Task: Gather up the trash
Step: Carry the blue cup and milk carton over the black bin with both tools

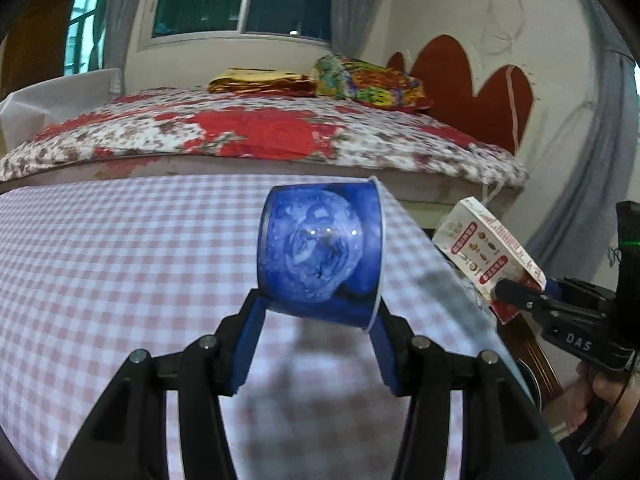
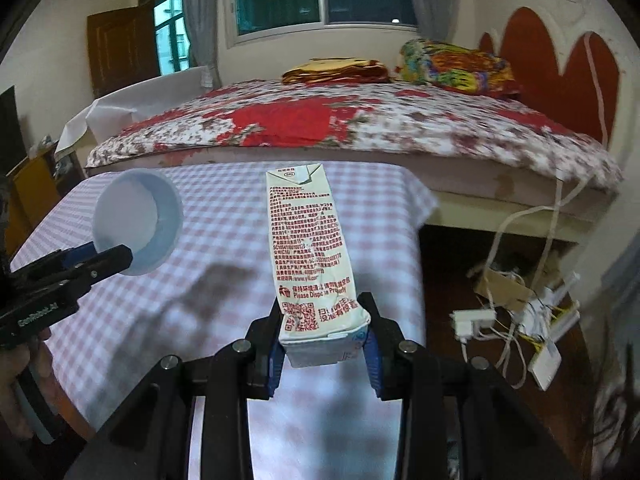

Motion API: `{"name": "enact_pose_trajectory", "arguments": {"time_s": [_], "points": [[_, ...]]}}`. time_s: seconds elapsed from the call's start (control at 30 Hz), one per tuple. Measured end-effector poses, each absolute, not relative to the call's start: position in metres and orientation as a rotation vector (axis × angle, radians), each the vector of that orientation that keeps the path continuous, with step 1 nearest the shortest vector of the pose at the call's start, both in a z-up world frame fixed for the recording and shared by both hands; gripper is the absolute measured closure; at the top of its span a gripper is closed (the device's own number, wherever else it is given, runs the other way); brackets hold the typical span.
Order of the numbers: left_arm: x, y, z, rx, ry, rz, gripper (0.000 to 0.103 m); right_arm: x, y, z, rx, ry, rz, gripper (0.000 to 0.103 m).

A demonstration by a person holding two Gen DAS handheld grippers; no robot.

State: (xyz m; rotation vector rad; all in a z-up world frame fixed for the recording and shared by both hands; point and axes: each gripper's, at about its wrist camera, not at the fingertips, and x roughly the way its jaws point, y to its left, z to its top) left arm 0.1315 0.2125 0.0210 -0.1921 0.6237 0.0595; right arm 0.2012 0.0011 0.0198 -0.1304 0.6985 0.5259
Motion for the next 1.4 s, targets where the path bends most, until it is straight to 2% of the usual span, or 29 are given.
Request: {"name": "enact_pose_trajectory", "arguments": {"time_s": [0.63, 1.4], "points": [[0.125, 0.101, 0.015, -0.090, 0.671, -0.147, 0.051, 0.156, -0.133, 0.008, -0.037, 0.722, 0.329, 0.067], [0.121, -0.054, -0.028, 0.062, 0.804, -0.472, 0.051, 0.105, -0.277, -0.048, 0.004, 0.846, 0.071, 0.067]]}}
